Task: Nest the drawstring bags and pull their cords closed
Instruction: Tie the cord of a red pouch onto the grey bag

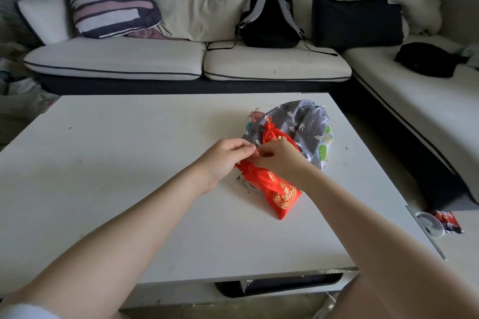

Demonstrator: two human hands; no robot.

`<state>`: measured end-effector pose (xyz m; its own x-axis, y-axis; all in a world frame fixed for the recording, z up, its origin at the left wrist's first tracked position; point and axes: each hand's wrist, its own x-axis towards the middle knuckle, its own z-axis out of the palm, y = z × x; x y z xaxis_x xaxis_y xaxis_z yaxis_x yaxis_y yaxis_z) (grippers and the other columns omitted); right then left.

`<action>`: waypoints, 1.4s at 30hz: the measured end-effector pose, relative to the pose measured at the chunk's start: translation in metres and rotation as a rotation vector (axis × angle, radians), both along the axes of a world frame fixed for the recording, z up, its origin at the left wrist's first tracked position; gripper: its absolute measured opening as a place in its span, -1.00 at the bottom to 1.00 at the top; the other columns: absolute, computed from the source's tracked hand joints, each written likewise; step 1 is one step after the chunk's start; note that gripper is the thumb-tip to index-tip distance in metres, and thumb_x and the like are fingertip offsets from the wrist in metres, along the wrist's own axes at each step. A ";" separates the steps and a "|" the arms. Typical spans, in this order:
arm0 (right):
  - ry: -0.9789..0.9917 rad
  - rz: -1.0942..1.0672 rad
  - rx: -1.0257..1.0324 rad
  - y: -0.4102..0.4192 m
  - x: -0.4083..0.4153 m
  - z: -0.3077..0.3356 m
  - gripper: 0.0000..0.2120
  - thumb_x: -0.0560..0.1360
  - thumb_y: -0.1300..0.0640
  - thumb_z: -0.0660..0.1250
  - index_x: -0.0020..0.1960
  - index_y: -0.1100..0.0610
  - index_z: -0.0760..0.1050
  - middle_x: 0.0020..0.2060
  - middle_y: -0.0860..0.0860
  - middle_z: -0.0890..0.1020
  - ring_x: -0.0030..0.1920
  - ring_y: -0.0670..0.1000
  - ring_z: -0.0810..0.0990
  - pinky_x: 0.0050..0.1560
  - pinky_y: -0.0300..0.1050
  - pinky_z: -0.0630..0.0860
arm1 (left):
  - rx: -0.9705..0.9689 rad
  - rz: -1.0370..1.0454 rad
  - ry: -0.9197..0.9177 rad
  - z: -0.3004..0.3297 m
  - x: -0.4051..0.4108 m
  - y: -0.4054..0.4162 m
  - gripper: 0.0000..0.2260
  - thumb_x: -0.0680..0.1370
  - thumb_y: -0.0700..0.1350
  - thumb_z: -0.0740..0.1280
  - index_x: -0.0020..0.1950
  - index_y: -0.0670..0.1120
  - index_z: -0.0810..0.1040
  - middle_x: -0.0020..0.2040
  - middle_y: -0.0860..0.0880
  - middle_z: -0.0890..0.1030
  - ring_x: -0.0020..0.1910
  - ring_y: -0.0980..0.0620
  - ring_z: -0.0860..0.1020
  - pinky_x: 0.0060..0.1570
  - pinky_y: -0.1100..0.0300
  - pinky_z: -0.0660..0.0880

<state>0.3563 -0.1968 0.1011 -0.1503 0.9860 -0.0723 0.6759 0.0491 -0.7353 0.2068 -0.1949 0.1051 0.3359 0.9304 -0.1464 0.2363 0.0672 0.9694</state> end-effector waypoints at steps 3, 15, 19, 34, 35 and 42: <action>0.090 -0.167 0.002 0.001 -0.003 -0.011 -0.65 0.50 0.16 0.25 -0.46 0.08 0.40 -0.63 -0.10 0.32 -0.56 -0.13 0.26 -0.37 -0.21 0.17 | -0.025 0.064 0.020 -0.003 0.003 0.001 -0.84 0.60 -0.11 0.20 -0.03 -0.05 0.58 -0.17 0.05 0.57 -0.18 0.12 0.50 -0.17 0.26 0.39; 0.046 -0.349 0.294 -0.002 -0.012 -0.013 -0.70 0.50 -0.07 0.27 -0.22 0.15 0.47 -0.43 -0.12 0.44 -0.33 -0.04 0.42 -0.27 -0.16 0.27 | -0.319 0.168 -0.346 -0.001 0.008 0.006 -0.85 0.59 -0.18 0.21 0.08 -0.19 0.52 -0.14 -0.09 0.54 -0.48 0.14 0.57 -0.40 0.36 0.55; 0.212 -0.384 0.301 -0.005 -0.015 -0.006 -0.82 0.44 -0.07 0.34 -0.12 0.04 0.51 -0.31 -0.14 0.53 -0.25 -0.10 0.51 -0.23 -0.22 0.38 | -0.249 0.091 -0.342 0.000 0.011 0.003 -0.82 0.61 -0.18 0.16 0.07 -0.20 0.52 -0.18 -0.08 0.55 -0.38 0.13 0.58 -0.24 0.33 0.58; 0.959 -0.171 0.098 0.000 0.005 0.024 -0.77 0.58 0.33 0.10 -0.06 0.15 0.51 -0.32 0.03 0.53 -0.27 -0.04 0.59 -0.31 -0.26 0.46 | -0.364 0.140 -0.760 0.009 0.003 0.008 -0.77 0.58 -0.22 0.14 -0.28 -0.16 0.39 -0.34 -0.10 0.51 -0.40 0.03 0.56 -0.31 0.17 0.61; 0.884 -0.149 0.157 0.000 0.005 0.026 -0.74 0.58 0.34 0.11 -0.09 0.12 0.53 -0.31 0.02 0.55 -0.25 -0.03 0.59 -0.31 -0.27 0.47 | -0.323 0.154 -0.645 0.009 0.005 0.008 -0.77 0.56 -0.24 0.14 -0.30 -0.17 0.39 -0.32 -0.11 0.49 -0.40 0.03 0.54 -0.31 0.16 0.61; 0.281 0.062 0.430 0.004 0.000 0.045 -0.82 0.46 0.31 0.35 -0.07 0.08 0.65 -0.16 -0.16 0.58 -0.13 -0.17 0.58 0.00 -0.32 0.49 | 0.068 0.082 0.110 0.013 0.010 0.003 -0.74 0.54 -0.25 0.14 -0.36 -0.13 0.39 -0.38 -0.09 0.45 -0.42 0.01 0.44 -0.36 0.24 0.47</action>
